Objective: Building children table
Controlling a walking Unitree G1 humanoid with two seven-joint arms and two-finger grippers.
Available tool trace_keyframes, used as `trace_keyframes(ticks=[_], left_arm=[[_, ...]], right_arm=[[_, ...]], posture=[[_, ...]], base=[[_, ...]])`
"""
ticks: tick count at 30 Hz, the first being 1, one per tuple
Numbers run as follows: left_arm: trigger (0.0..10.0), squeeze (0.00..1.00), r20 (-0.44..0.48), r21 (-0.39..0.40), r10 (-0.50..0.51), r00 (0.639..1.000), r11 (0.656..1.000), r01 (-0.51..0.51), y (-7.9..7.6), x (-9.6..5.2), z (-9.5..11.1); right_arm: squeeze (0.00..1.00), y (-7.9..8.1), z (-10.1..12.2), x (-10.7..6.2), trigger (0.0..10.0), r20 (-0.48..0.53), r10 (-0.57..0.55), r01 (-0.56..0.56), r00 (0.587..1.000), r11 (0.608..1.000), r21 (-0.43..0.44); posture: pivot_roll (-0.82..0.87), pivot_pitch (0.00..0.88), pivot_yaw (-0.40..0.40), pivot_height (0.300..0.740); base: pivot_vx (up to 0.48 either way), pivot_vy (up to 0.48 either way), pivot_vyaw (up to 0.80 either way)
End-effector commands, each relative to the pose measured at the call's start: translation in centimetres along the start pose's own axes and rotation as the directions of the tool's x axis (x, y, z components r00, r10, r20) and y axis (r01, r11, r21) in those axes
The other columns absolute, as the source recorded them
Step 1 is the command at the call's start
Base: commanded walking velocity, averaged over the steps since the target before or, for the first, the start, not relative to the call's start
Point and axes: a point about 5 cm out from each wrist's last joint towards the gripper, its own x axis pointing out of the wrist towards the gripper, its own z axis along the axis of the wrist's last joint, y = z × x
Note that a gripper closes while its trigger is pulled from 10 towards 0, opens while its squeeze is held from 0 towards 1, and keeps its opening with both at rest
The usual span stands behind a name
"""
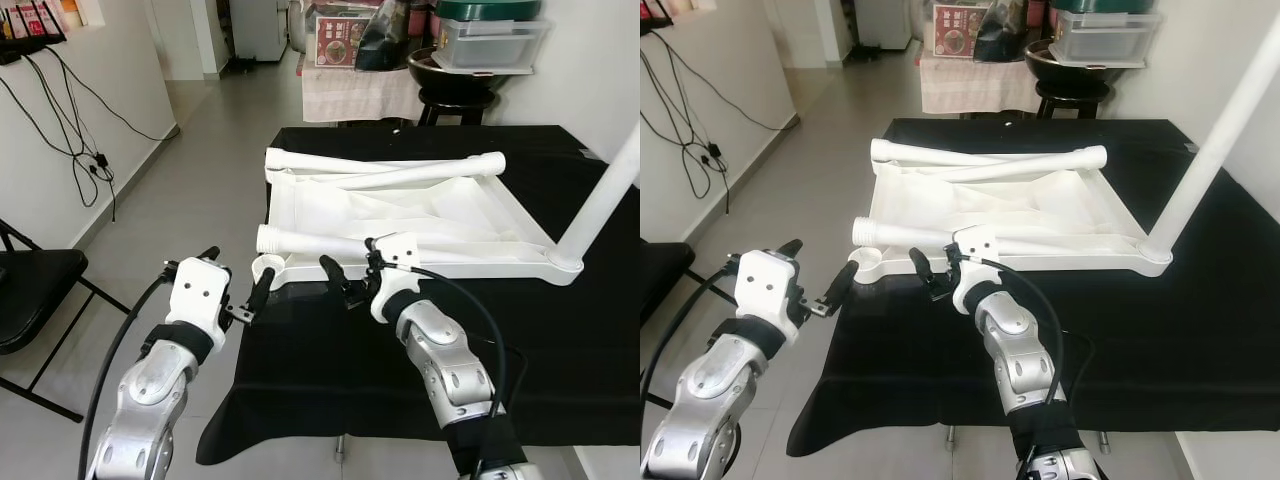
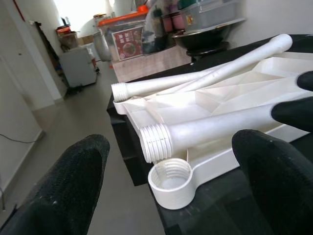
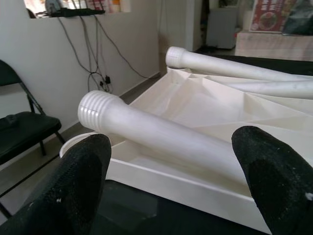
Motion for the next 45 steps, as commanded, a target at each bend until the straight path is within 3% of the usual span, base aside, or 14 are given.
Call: trace_keyframes(ticks=[1, 9, 25, 29, 36, 38, 40, 42, 44, 45], left_arm=[[10.0, 0.00, -0.042, 0.009, 0.044, 0.998, 0.999, -0.044, 0.3, 0.0, -0.7], [10.0, 0.00, -0.074, -0.036, 0.111, 0.991, 0.993, -0.114, 1.0, -0.1, -1.4], [10.0, 0.00, -0.056, -0.043, 0.056, 0.997, 0.997, -0.059, 0.4, -0.2, -1.1], [10.0, 0.00, -0.046, -0.042, 0.038, 0.998, 0.998, -0.039, 0.2, 0.0, -0.8], [10.0, 0.00, -0.018, 0.023, -0.060, 0.998, 0.998, 0.061, -0.6, 0.6, 0.5], [10.0, 0.00, 0.007, 0.101, -0.230, 0.973, 0.968, 0.229, -1.6, 1.3, 2.1], [10.0, 0.00, -0.019, 0.206, -0.386, 0.922, 0.901, 0.382, -2.3, 1.9, 2.9], [10.0, 0.00, -0.019, 0.206, -0.386, 0.922, 0.901, 0.382, -2.3, 1.9, 2.9], [10.0, 0.00, -0.053, 0.289, -0.520, 0.852, 0.809, 0.512, -2.8, 2.9, 3.4], [10.0, 0.00, -0.053, 0.289, -0.520, 0.852, 0.809, 0.512, -2.8, 2.9, 3.4]], right_arm=[[0.00, -0.1, 0.2, 0.2, 10.0, 0.014, -0.010, 0.009, 1.000, 1.000, 0.009], [0.00, -0.1, 0.1, 0.4, 10.0, 0.013, -0.016, 0.015, 1.000, 1.000, 0.012], [0.00, 0.1, 0.1, 0.2, 10.0, 0.058, 0.034, -0.038, 0.998, 0.998, 0.058], [0.00, -0.1, -0.3, 0.3, 10.0, 0.024, 0.023, -0.024, 0.999, 0.997, 0.074], [0.00, -0.1, -0.3, 0.4, 10.0, 0.024, 0.022, -0.024, 0.999, 0.996, 0.091], [0.00, -0.1, -0.3, 0.4, 10.0, 0.032, 0.016, -0.019, 0.999, 0.994, 0.105], [0.00, -0.5, -0.2, 0.3, 10.0, 0.042, -0.021, 0.016, 0.999, 0.993, 0.119], [0.00, -0.5, -0.2, 0.3, 10.0, 0.042, -0.021, 0.016, 0.999, 0.993, 0.119], [0.00, -1.3, -0.2, 0.3, 10.0, 0.037, -0.100, 0.094, 0.994, 0.985, 0.144], [0.00, -1.3, -0.2, 0.3, 10.0, 0.037, -0.100, 0.094, 0.994, 0.985, 0.144]], posture=[[-0.01, 0.012, 0.005, 0.740], [0.00, 0.000, 0.005, 0.740], [0.00, 0.000, 0.002, 0.740], [0.00, 0.000, 0.001, 0.740], [0.00, 0.000, -0.001, 0.740], [0.00, 0.000, 0.002, 0.740], [0.00, 0.000, 0.003, 0.740], [0.00, 0.000, 0.003, 0.740], [0.00, 0.001, 0.011, 0.740], [0.00, 0.001, 0.011, 0.740]], base=[[0.000, 0.000, 0.00], [0.000, 0.000, -0.45], [0.293, 0.000, 0.05], [0.304, 0.000, 0.00], [0.075, 0.000, 0.00], [0.000, 0.000, 0.00], [0.000, 0.000, 0.00], [0.000, 0.000, 0.00], [0.000, 0.000, -0.40], [0.000, 0.000, -0.80]])
